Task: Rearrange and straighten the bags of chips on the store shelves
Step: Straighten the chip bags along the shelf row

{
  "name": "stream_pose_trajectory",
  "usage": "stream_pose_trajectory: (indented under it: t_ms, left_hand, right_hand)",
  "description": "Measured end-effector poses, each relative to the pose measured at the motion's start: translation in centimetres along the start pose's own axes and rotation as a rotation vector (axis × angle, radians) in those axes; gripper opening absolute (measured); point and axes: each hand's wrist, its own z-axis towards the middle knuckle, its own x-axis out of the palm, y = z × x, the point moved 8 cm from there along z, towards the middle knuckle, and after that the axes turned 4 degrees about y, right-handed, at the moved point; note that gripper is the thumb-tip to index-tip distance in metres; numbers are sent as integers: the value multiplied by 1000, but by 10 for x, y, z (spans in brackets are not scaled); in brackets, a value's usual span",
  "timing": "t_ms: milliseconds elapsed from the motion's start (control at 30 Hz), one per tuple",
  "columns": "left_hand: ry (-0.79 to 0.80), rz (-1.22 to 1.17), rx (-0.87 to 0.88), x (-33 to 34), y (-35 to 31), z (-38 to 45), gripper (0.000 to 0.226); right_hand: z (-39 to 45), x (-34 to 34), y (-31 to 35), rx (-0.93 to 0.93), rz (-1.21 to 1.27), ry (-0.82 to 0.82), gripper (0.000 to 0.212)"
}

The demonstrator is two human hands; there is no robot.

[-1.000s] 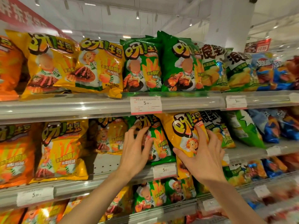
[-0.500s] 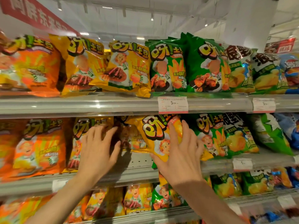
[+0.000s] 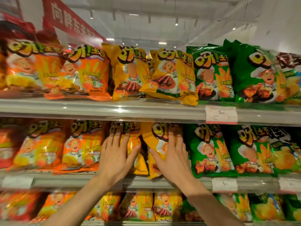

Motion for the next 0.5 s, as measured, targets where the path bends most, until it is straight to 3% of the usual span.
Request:
stream_pose_trajectory:
  t_ms: [133,500]
  left_hand:
    - [30,-9,47,12,-6,-2,76]
    - [63,-110,59,21,-9,-3,75]
  right_hand:
    - [0,0,-15,15,-93,-37,97]
    - [1,-2,-16,-54,-47,-48,101]
